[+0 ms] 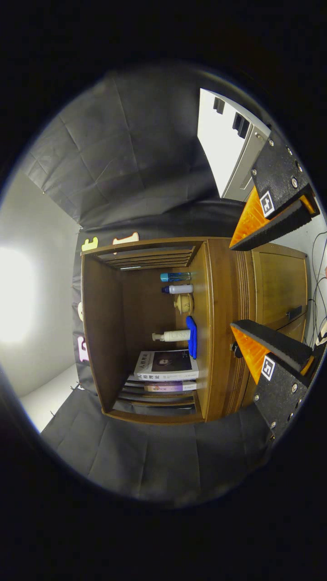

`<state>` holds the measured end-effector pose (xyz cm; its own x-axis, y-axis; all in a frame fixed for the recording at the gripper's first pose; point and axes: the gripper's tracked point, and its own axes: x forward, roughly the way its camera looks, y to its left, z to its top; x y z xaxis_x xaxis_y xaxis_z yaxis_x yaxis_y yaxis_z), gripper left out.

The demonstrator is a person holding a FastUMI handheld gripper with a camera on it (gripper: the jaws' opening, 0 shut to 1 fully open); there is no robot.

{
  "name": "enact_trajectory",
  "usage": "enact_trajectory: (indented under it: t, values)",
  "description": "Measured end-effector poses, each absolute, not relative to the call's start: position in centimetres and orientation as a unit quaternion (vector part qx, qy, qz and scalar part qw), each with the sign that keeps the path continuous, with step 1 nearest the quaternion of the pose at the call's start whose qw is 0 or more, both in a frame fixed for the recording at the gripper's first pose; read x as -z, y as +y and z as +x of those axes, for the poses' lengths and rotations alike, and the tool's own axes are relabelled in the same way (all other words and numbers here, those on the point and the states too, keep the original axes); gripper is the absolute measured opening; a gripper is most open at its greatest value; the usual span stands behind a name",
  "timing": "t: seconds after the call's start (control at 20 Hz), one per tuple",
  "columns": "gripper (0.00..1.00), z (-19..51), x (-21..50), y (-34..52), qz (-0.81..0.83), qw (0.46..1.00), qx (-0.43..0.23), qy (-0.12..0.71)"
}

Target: Pull open the drawer, take out the items inside it, and place them on the countertop above the cabinet.

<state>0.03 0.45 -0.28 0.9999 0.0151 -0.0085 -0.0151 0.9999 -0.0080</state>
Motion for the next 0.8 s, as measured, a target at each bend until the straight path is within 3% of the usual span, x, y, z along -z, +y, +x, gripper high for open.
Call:
enact_trajectory:
  t: [0.8]
  values:
    - [0.94, 2.7, -2.6, 3.2, 0.006, 1.0, -0.016, -0.019]
